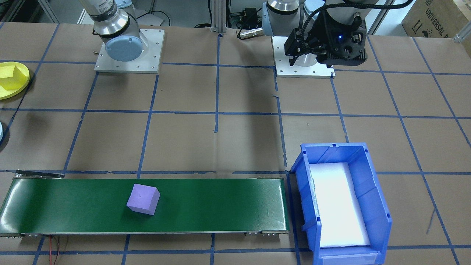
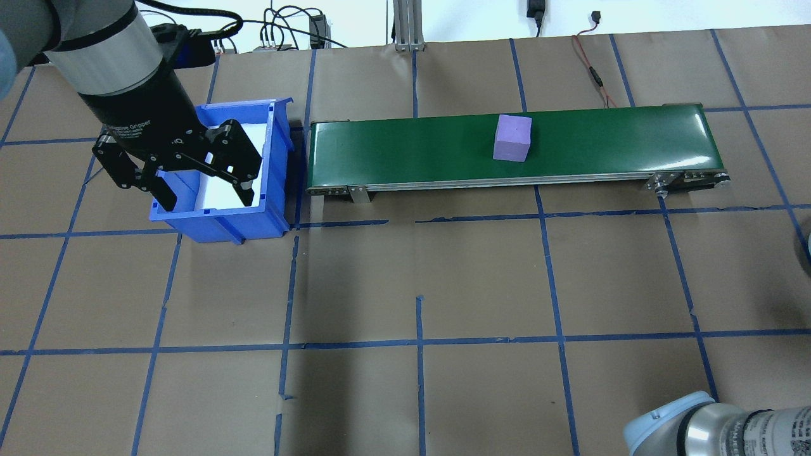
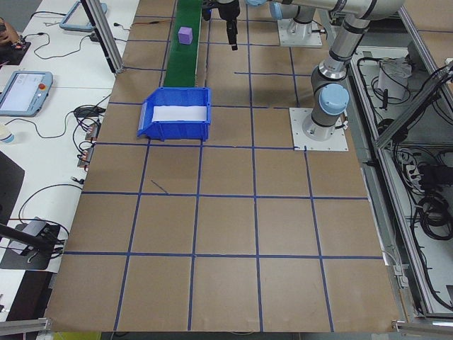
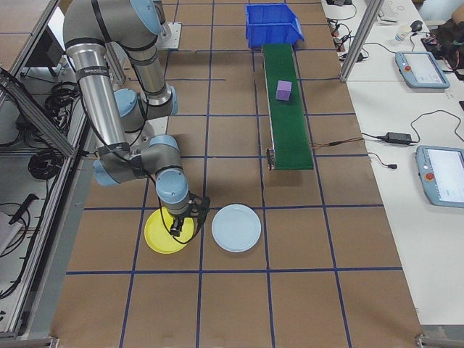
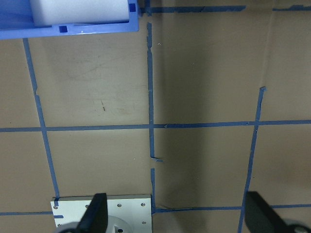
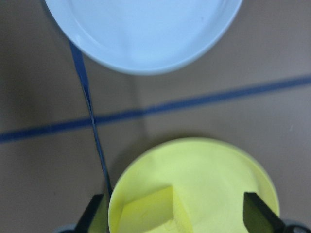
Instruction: Move block left to right into plate
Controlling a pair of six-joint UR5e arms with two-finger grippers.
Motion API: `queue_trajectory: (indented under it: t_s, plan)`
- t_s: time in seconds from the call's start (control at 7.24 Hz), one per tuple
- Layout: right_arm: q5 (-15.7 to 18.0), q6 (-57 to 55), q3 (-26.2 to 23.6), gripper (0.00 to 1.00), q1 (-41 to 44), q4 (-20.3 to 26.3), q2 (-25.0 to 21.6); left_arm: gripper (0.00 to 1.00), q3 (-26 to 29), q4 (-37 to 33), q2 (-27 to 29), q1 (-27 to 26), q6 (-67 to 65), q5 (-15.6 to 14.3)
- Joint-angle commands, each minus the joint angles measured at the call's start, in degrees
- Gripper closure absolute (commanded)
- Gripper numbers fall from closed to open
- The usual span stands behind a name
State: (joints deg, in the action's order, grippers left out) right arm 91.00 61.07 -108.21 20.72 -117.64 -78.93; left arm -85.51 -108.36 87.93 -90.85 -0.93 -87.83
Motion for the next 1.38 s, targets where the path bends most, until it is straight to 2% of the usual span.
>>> queue_trajectory:
  t_s: [0.0,0.14,0.28,0.41,0.55,0.69,0.97,1.24]
  plan:
    - [-4.66,-5.41,12.44,0.00,11.23,6.75,1.32,0.00,0.43,1.82,0.14,0.06,-0.03,-0.06]
    - [-7.56,-8.05,16.41,0.00,16.06,8.11,3.41,0.00,0.43,3.58,0.14,0.06,-0.03,0.20]
    - [-7.94,-14.25,18.89,0.00,21.59,8.13,6.83,0.00,0.35,4.55,0.14,0.06,-0.12,0.29]
    - [-8.12,-20.15,19.87,0.00,27.04,8.04,8.25,0.00,0.08,4.65,0.23,0.06,-0.03,0.12]
    - [-12.12,-25.43,19.97,0.00,30.40,7.87,8.88,0.00,0.52,5.17,0.23,0.24,-0.03,0.03]
    - [-15.12,-27.48,20.05,0.02,31.57,7.60,11.58,0.00,0.52,6.31,0.49,0.15,-0.03,-0.15]
    - [-15.77,-34.94,22.85,0.02,36.74,6.98,12.31,0.00,0.16,6.41,0.05,0.06,0.05,-0.24]
    - [-16.29,-44.33,22.34,0.02,42.19,6.90,12.40,0.00,-0.01,6.41,0.14,0.06,0.05,-0.50]
